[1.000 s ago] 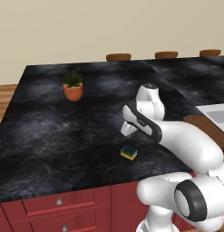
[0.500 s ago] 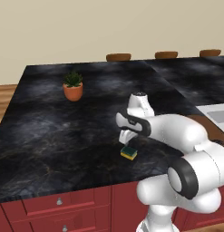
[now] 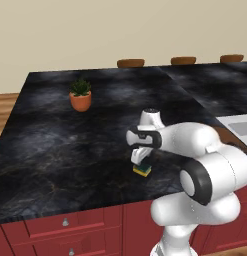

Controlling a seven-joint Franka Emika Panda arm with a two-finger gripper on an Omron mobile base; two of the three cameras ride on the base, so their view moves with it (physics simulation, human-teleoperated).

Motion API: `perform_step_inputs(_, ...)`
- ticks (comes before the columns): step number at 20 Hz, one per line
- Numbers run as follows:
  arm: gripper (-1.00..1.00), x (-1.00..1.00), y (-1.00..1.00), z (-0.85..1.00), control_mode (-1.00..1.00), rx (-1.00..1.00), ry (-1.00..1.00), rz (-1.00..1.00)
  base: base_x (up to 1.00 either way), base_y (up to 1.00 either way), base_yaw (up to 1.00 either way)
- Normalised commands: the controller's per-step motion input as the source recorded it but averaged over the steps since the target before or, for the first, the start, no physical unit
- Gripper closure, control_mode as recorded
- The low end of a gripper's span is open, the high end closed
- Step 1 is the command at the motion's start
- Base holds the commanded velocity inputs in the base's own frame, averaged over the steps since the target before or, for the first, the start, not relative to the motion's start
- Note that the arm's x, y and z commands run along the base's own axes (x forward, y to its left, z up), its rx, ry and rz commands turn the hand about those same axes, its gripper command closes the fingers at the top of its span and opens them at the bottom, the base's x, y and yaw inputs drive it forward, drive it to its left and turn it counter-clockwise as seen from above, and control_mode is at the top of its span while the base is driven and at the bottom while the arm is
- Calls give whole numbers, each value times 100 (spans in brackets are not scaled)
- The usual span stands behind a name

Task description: Pick up the sponge from the counter and clean the cutting board by briefly scrubbing or pressing down on the cutting board. Once finished, release the sponge.

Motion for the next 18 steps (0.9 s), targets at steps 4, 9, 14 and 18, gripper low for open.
perform_step_inputs(4,-100,0,0,-34,-100,0,0,1,0,0,0)
perform_step_inputs(9,-100,0,0,-30,-100,0,0,0,0,0,0)
perform_step_inputs(14,-100,1,0,-17,-100,0,0,0,0,0,0)
perform_step_inputs(18,-100,0,0,-16,-100,0,0,0,0,0,0)
